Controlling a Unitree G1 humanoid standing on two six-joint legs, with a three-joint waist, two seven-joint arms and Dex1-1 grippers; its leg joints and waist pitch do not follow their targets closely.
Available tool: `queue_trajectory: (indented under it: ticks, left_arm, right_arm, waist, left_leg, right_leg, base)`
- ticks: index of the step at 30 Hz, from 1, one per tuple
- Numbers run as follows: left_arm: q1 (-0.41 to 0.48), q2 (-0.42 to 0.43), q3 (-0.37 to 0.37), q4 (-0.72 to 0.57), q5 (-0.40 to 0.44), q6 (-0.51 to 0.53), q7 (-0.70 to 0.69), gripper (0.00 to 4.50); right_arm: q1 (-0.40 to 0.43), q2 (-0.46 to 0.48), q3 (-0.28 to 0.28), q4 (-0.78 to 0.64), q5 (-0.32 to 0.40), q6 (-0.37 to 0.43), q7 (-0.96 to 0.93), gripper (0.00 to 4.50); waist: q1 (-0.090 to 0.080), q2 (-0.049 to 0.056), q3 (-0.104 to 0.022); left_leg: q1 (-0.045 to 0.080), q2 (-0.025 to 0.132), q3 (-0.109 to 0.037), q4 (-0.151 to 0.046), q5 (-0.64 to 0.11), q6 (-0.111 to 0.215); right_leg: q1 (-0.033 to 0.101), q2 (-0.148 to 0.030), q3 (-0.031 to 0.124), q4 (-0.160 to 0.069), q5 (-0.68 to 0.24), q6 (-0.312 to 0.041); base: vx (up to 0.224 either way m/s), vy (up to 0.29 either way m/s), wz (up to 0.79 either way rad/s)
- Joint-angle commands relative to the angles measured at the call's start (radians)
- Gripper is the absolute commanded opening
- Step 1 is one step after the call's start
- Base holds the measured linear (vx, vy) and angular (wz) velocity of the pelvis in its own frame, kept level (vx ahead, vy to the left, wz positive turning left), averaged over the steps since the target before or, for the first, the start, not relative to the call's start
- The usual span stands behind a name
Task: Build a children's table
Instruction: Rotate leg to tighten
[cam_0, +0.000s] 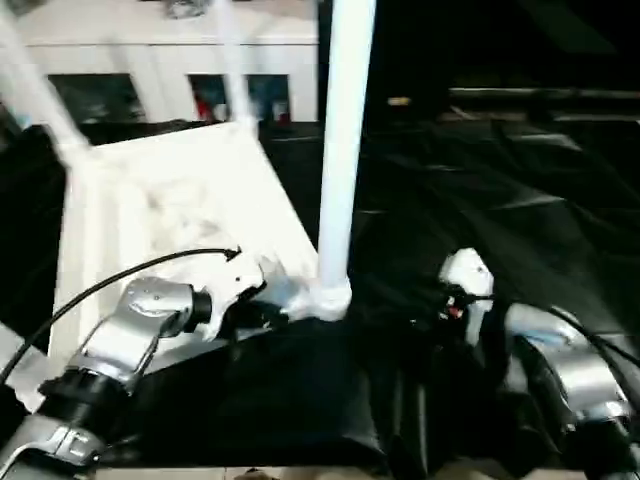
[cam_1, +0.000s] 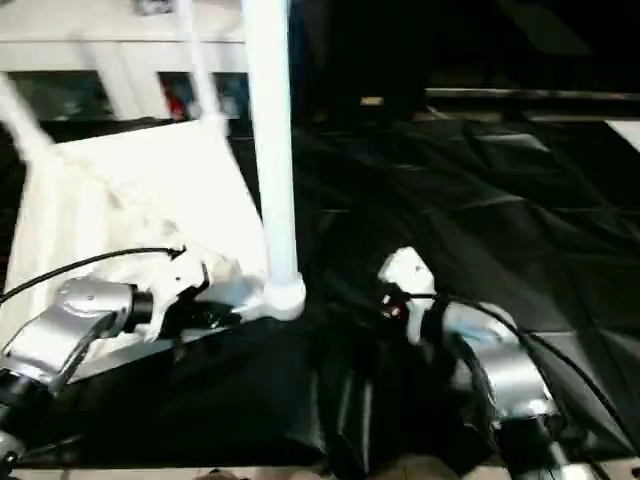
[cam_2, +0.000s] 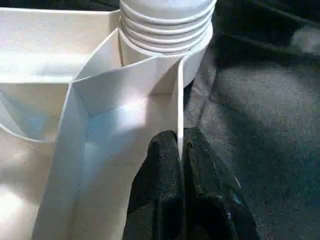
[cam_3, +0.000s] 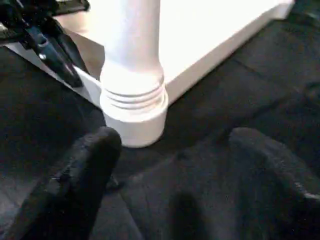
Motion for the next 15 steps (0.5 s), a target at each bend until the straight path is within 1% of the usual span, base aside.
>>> queue_trajectory:
  ticks: [1,2,4,5,7,9,10,11,12,13,14,15]
  left_arm:
    - [0.012,-0.023,-0.028,0.013,-0.021,-0.038,-0.045,0.0]
    - [0.01,-0.028,-0.028,0.02,-0.019,-0.047,-0.047,0.0]
    - [0.008,-0.033,-0.025,0.027,-0.018,-0.054,-0.05,0.0]
    - [0.006,-0.042,-0.022,0.037,-0.016,-0.064,-0.053,0.0]
    - [0.004,-0.047,-0.027,0.044,-0.011,-0.072,-0.056,0.0]
    - [0.0,-0.05,-0.036,0.051,-0.001,-0.082,-0.058,0.0]
    - [-0.002,-0.052,-0.042,0.055,0.007,-0.09,-0.057,0.0]
    - [-0.003,-0.054,-0.045,0.057,0.011,-0.092,-0.056,0.0]
    - [-0.004,-0.055,-0.048,0.058,0.014,-0.094,-0.054,0.0]
    - [-0.006,-0.056,-0.05,0.059,0.018,-0.097,-0.053,0.0]
    - [-0.008,-0.057,-0.05,0.063,0.021,-0.101,-0.053,0.0]
    - [-0.009,-0.058,-0.049,0.065,0.022,-0.102,-0.054,0.0]
  right_arm:
    - [-0.028,0.011,0.019,0.039,-0.02,-0.035,0.02,4.09]
    - [-0.04,0.019,0.022,0.05,-0.015,-0.039,0.033,4.09]
    - [-0.049,0.025,0.024,0.059,-0.014,-0.045,0.042,4.09]
    - [-0.064,0.036,0.035,0.071,-0.021,-0.056,0.053,4.09]
    - [-0.083,0.049,0.043,0.092,-0.029,-0.072,0.057,4.09]
    - [-0.104,0.063,0.048,0.116,-0.032,-0.081,0.059,4.09]
    - [-0.122,0.076,0.049,0.138,-0.026,-0.073,0.063,4.38]
    - [-0.135,0.083,0.05,0.157,-0.025,-0.073,0.061,4.43]
    - [-0.145,0.089,0.051,0.172,-0.026,-0.076,0.059,4.43]
    - [-0.153,0.094,0.055,0.185,-0.029,-0.081,0.06,4.47]
    - [-0.163,0.098,0.062,0.205,-0.054,-0.109,0.045,4.47]
    - [-0.168,0.1,0.066,0.215,-0.068,-0.125,0.037,4.47]
  waist:
    - [-0.001,-0.008,-0.055]
    - [-0.002,-0.01,-0.054]
    - [-0.001,-0.011,-0.052]
    - [-0.002,-0.008,-0.053]
    - [-0.001,-0.013,-0.054]
    - [0.001,-0.014,-0.055]
    - [0.002,-0.019,-0.055]
    - [0.005,-0.015,-0.055]
    - [0.005,-0.02,-0.055]
    - [0.008,-0.016,-0.056]
    - [0.011,-0.021,-0.055]
    - [0.014,-0.02,-0.055]
  left_leg:
    - [0.025,0.082,-0.03,-0.071,-0.122,0.092]
    - [0.026,0.081,-0.028,-0.072,-0.137,0.086]
    - [0.027,0.082,-0.026,-0.074,-0.157,0.078]
    - [0.027,0.082,-0.026,-0.074,-0.159,0.076]
    - [0.029,0.082,-0.024,-0.074,-0.154,0.07]
    - [0.028,0.084,-0.021,-0.073,-0.148,0.073]
    - [0.029,0.084,-0.019,-0.074,-0.148,0.075]
    - [0.029,0.085,-0.018,-0.074,-0.149,0.075]
    - [0.029,0.085,-0.017,-0.074,-0.146,0.076]
    - [0.03,0.085,-0.017,-0.074,-0.14,0.075]
    - [0.031,0.086,-0.014,-0.074,-0.138,0.077]
    - [0.03,0.085,-0.013,-0.074,-0.133,0.073]
  right_leg:
    - [0.024,-0.079,0.04,-0.065,0.048,-0.295]
    - [0.024,-0.078,0.04,-0.067,0.032,-0.295]
    - [0.023,-0.08,0.043,-0.07,0.01,-0.291]
    - [0.024,-0.08,0.043,-0.07,0.006,-0.289]
    - [0.022,-0.08,0.042,-0.069,0.005,-0.287]
    - [0.022,-0.082,0.042,-0.069,0.003,-0.285]
    - [0.021,-0.082,0.041,-0.069,-0.003,-0.282]
    - [0.02,-0.082,0.041,-0.069,-0.013,-0.281]
    - [0.019,-0.082,0.04,-0.068,-0.012,-0.281]
    - [0.018,-0.082,0.039,-0.067,-0.012,-0.28]
    - [0.016,-0.081,0.04,-0.067,-0.011,-0.276]
    - [0.015,-0.084,0.04,-0.066,-0.019,-0.273]
  base:
    - [0.0,0.0,0.0]
    - [0.0,0.0,0.0]
    - [0.0,0.0,0.0]
    - [0.0,0.0,0.0]
    - [0.0,0.0,0.0]
    - [0.0,0.0,0.0]
    - [0.0,0.0,0.0]
    - [0.0,0.0,0.0]
    - [0.0,0.0,0.0]
    - [0.0,0.0,0.0]
    - [0.0,0.0,0.0]
    - [0.0,0.0,0.0]
